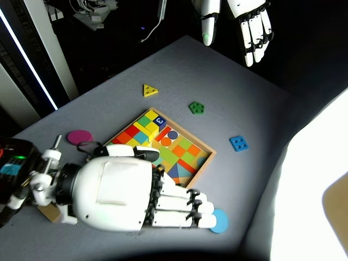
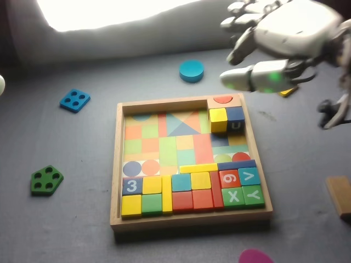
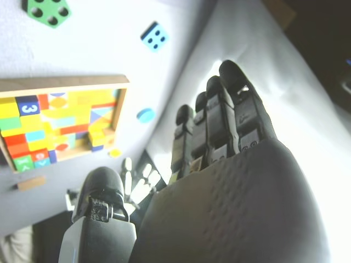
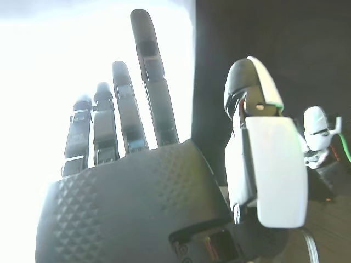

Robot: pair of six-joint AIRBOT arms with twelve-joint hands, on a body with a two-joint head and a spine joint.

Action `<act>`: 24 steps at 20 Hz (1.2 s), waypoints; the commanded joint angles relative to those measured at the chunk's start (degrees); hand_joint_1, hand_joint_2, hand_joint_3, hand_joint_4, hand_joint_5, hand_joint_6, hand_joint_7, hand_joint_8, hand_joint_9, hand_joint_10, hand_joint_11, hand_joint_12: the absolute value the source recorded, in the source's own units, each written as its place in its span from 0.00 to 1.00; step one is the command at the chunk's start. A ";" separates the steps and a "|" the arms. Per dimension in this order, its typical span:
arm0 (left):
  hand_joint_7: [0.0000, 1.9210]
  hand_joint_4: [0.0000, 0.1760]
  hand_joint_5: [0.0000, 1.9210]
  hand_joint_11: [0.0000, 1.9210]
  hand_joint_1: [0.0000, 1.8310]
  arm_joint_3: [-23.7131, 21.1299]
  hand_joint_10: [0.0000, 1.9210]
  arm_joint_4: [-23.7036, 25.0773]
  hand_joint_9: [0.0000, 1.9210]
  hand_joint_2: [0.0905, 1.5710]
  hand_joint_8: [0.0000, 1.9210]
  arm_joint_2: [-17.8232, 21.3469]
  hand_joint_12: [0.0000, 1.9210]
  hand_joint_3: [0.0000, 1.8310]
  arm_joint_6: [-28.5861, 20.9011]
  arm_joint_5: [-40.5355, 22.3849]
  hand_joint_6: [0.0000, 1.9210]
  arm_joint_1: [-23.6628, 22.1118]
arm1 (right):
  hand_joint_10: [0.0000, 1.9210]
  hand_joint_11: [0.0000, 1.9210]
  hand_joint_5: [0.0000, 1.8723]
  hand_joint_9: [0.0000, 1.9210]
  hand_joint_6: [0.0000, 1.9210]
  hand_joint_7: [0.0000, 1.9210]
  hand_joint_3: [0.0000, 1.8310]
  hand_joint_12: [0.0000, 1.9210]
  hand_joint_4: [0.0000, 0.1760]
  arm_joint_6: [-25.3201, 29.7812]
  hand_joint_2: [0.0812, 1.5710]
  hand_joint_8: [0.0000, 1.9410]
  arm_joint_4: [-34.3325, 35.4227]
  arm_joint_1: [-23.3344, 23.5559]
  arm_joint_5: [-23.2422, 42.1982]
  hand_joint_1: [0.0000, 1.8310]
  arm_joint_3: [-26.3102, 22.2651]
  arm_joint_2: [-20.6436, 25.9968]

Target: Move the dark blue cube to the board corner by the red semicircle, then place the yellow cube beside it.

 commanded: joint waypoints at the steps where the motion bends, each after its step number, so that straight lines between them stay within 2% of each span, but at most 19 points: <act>1: 0.07 0.09 0.07 0.00 0.00 -0.15 0.00 1.79 0.09 0.76 0.00 0.01 0.38 0.00 0.09 -4.87 0.00 -0.80 | 0.01 0.00 0.46 0.05 0.00 0.14 0.00 0.00 0.00 0.91 0.74 0.00 0.17 0.84 6.36 0.02 -1.06 1.60; 4: 0.07 0.08 0.07 0.00 0.00 -0.14 0.00 1.79 0.09 0.76 0.00 0.04 0.37 0.00 0.10 -4.81 0.00 -0.93 | 0.02 0.02 0.46 0.06 0.00 0.16 0.00 0.01 0.00 1.35 0.74 0.01 0.02 2.17 6.28 0.02 -7.20 8.14; 6: 0.09 0.09 0.09 0.00 0.00 -0.21 0.01 1.78 0.11 0.76 0.01 0.04 0.42 0.00 0.10 -4.81 0.01 -1.04 | 0.02 0.00 0.46 0.10 0.00 0.17 0.00 0.27 0.00 1.36 0.74 0.00 -0.31 3.41 4.40 0.04 -9.78 11.10; 7: 0.10 0.08 0.10 0.00 0.00 -0.22 0.01 1.78 0.13 0.76 0.01 0.04 0.45 0.00 0.10 -4.81 0.01 -1.04 | 0.03 0.00 0.46 0.12 0.00 0.18 0.00 0.37 0.00 1.36 0.74 0.00 -0.31 3.58 3.67 0.04 -10.41 11.89; 9: 0.18 0.01 0.17 0.00 0.00 -0.31 0.01 1.77 0.18 0.77 0.01 0.04 0.55 0.00 0.08 -4.81 0.01 -1.04 | 0.07 0.00 0.47 0.21 0.01 0.29 0.00 0.65 0.00 1.36 0.74 0.03 -0.53 4.01 3.32 0.06 -11.86 13.27; 10: 0.23 0.00 0.21 0.02 0.00 -0.31 0.02 1.77 0.23 0.78 0.01 0.04 0.59 0.00 0.08 -4.81 0.01 -1.04 | 0.13 0.00 0.49 0.28 0.01 0.37 0.00 0.76 0.00 1.36 0.74 0.03 -0.79 4.12 3.34 0.07 -12.20 13.39; 11: 0.30 0.00 0.27 0.06 0.00 -0.27 0.03 1.77 0.30 0.78 0.01 0.04 0.64 0.00 0.08 -4.81 0.01 -1.04 | 0.28 0.02 0.50 0.31 0.03 0.43 0.00 0.86 0.00 1.36 0.74 0.03 -1.18 4.22 3.52 0.06 -12.49 13.41; 12: 0.35 0.00 0.30 0.08 0.01 -0.26 0.04 1.77 0.35 0.79 0.01 0.04 0.67 0.00 0.08 -4.81 0.01 -1.04 | 0.43 0.07 0.49 0.30 0.09 0.47 0.00 0.90 0.00 1.35 0.74 0.06 -1.37 4.22 3.74 0.08 -12.58 13.38; 13: 0.40 0.00 0.34 0.11 0.02 -0.26 0.10 1.77 0.38 0.80 0.02 0.03 0.73 0.00 0.08 -4.81 0.01 -1.04 | 0.58 0.14 0.44 0.32 0.34 0.49 0.00 0.95 0.00 1.35 0.73 0.17 -1.42 4.23 3.99 0.10 -12.66 13.27; 14: 0.46 0.00 0.41 0.15 0.03 -0.26 0.28 1.77 0.36 0.80 0.04 0.03 0.82 0.00 0.08 -4.81 0.01 -1.05 | 0.70 0.20 0.43 0.34 0.50 0.49 0.00 0.99 0.00 1.35 0.73 0.36 -1.42 4.29 4.11 0.09 -12.76 13.20; 15: 0.46 0.00 0.44 0.16 0.04 -0.26 0.45 1.77 0.32 0.81 0.11 0.03 0.86 0.00 0.08 -4.81 0.02 -1.06 | 0.76 0.23 0.44 0.37 0.53 0.50 0.00 1.00 0.00 1.35 0.73 0.47 -1.42 4.37 4.12 0.09 -12.86 13.16; 16: 0.46 0.00 0.47 0.19 0.05 -0.27 0.53 1.77 0.34 0.80 0.23 0.03 0.85 0.00 0.08 -4.81 0.04 -1.06 | 0.81 0.25 0.46 0.39 0.53 0.51 0.00 1.00 0.00 1.35 0.74 0.54 -1.43 4.47 4.12 0.07 -12.92 13.12; 17: 0.45 0.00 0.48 0.20 0.05 -0.30 0.57 1.76 0.35 0.80 0.33 0.03 0.86 0.00 0.08 -4.81 0.07 -1.05 | 0.81 0.26 0.48 0.42 0.51 0.53 0.00 1.00 0.00 1.35 0.75 0.53 -1.44 4.60 4.13 0.06 -12.92 13.03; 18: 0.45 0.00 0.48 0.22 0.08 -0.31 0.59 1.76 0.37 0.80 0.39 0.03 0.84 0.00 0.08 -4.81 0.13 -1.05 | 0.81 0.26 0.50 0.43 0.49 0.54 0.00 1.00 0.00 1.35 0.75 0.51 -1.51 4.67 4.13 0.04 -12.93 12.95; 20: 0.46 0.00 0.42 0.24 0.08 -0.33 0.63 1.76 0.38 0.81 0.44 0.03 0.84 0.00 0.08 -4.81 0.33 -1.05 | 0.79 0.26 0.51 0.44 0.50 0.55 0.00 1.00 0.00 1.35 0.75 0.50 -1.98 4.67 4.39 0.03 -12.99 12.83; 22: 0.45 0.00 0.38 0.24 0.07 -0.33 0.65 1.76 0.38 0.81 0.48 0.04 0.85 0.00 0.08 -4.81 0.43 -1.04 | 0.79 0.25 0.51 0.43 0.52 0.55 0.00 1.00 0.00 1.35 0.75 0.50 -2.58 4.67 5.11 0.03 -13.14 12.67; 24: 0.45 0.00 0.37 0.25 0.07 -0.34 0.66 1.75 0.39 0.81 0.49 0.04 0.86 0.00 0.08 -4.81 0.46 -1.04 | 0.82 0.23 0.50 0.42 0.55 0.54 0.00 1.00 0.00 1.45 0.75 0.52 -2.59 4.67 5.29 0.03 -13.16 12.51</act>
